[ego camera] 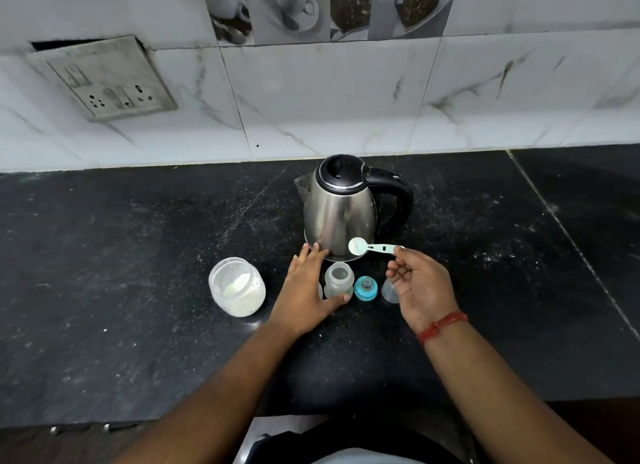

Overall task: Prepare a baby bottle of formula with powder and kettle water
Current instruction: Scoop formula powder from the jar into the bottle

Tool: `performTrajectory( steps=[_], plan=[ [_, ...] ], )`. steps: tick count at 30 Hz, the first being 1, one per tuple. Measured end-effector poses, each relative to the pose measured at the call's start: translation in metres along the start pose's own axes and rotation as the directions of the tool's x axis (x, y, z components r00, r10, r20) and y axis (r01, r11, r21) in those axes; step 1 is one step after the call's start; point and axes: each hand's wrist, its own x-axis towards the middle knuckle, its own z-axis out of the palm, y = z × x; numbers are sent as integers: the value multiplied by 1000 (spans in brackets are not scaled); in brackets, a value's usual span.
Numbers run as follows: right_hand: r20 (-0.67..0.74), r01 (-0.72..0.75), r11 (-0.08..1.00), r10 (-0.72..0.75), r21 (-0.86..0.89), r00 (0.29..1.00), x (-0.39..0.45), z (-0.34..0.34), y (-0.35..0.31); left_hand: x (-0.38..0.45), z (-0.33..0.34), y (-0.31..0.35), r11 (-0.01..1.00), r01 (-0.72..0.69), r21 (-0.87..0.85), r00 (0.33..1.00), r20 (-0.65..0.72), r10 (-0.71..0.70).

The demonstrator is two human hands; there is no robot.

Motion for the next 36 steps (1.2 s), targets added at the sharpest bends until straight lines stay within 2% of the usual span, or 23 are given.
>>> performTrajectory(
  steps=[4, 8, 14, 19, 24, 29, 32, 36],
  plan=[
    [-6, 11, 1000, -11, -1, 1000, -2, -1, -3, -1, 5, 2, 1000, -7, 21, 995, -98, 9],
    [-7, 17, 1000, -17, -2, 1000, -5, -2, -3, 0, 13, 3, 999, -21, -43, 998, -57, 18],
    [12, 37, 999, -37, -28, 999, -9, -4, -4, -3, 7, 11, 973, 33, -228, 999, -34, -42],
    [48, 48, 999, -48, -1, 998, -15, 0, -10, -6, -4, 18, 963, -48, -266, 994, -107, 20],
    [126, 92, 996, -89, -18, 988, -22, 7, -19, -7, -16, 22, 970, -118, -211, 982, -169, 83],
    [230, 285, 941, -241, -182, 943, -32, 14, -17, -7, -26, 27, 964, -119, -236, 972, -226, 64],
    [278, 430, 833, -346, -349, 896, -36, 17, -14, -7, -30, 28, 967, -127, -219, 966, -250, 70],
    [353, 596, 688, -482, -414, 802, -42, 24, -13, -10, -36, 30, 967, -125, -224, 964, -257, 65]
  ],
)
